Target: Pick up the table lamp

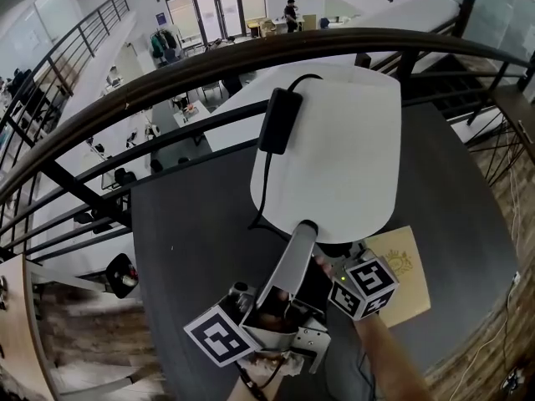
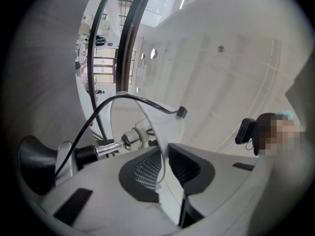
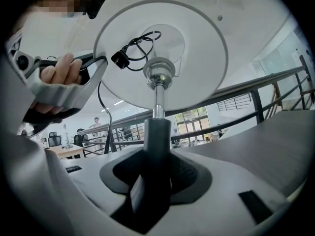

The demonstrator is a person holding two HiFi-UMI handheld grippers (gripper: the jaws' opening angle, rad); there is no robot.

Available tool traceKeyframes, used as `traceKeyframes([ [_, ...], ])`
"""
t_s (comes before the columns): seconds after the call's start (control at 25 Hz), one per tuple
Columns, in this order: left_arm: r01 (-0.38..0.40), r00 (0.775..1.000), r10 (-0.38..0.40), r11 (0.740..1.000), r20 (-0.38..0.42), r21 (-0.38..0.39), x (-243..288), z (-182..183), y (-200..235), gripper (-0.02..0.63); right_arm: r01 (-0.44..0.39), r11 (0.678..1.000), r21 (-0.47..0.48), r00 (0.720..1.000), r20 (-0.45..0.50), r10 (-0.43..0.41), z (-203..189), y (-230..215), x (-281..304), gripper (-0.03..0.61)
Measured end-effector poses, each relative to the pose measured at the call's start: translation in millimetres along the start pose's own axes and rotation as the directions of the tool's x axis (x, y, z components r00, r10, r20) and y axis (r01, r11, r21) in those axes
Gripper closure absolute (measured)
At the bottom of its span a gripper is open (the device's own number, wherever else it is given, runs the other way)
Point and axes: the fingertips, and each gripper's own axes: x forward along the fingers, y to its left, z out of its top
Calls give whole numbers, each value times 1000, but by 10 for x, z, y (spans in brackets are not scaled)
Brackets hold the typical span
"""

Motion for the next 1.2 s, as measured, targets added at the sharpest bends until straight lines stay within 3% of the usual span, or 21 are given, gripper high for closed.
traceKeyframes([
  [1.2, 78, 997, -77, 996, -30, 32, -55, -73, -1071, 534, 34, 999, -34, 999, 27, -33, 728, 541, -556, 407],
])
